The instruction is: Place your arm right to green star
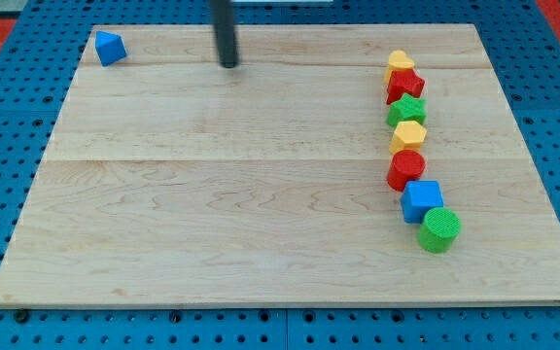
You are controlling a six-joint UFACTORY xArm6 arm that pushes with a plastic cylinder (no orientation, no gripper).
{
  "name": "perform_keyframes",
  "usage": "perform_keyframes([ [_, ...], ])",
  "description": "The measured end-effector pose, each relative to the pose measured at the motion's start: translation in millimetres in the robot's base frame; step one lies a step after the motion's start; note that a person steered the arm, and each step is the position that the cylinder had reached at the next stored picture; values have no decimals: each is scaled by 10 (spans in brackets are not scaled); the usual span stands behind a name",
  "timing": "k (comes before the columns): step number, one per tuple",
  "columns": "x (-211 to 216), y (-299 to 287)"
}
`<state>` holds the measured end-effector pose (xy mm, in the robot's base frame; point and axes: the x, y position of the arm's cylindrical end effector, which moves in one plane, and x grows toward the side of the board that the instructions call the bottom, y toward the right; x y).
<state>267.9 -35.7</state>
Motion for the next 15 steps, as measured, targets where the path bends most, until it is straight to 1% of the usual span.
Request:
perform_keyframes([
  [1, -143, 455],
  [3, -147, 516],
  [4, -337, 724],
  [5, -481, 794],
  [6, -484, 1012],
  [7, -234, 2056],
  [8, 168, 2593],
  [9, 809, 2616],
  [10, 974, 2594],
  [15, 1047, 2575],
])
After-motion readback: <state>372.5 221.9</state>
